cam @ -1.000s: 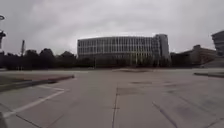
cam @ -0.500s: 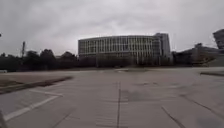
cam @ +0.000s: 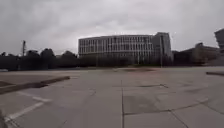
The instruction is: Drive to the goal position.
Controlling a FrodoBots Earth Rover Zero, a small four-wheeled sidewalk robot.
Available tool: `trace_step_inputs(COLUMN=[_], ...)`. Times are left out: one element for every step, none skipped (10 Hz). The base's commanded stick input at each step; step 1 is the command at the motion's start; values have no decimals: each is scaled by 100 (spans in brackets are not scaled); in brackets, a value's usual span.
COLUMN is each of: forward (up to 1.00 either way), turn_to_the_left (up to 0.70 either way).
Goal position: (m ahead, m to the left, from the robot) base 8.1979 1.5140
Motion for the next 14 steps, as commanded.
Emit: trace_step_inputs(forward=[100,100,100,100,100,100,100,100,100,100,100,100,100,100], turn_to_the_left=[0,0,0,0,0,0,0,0,0,0,0,0,0,14])
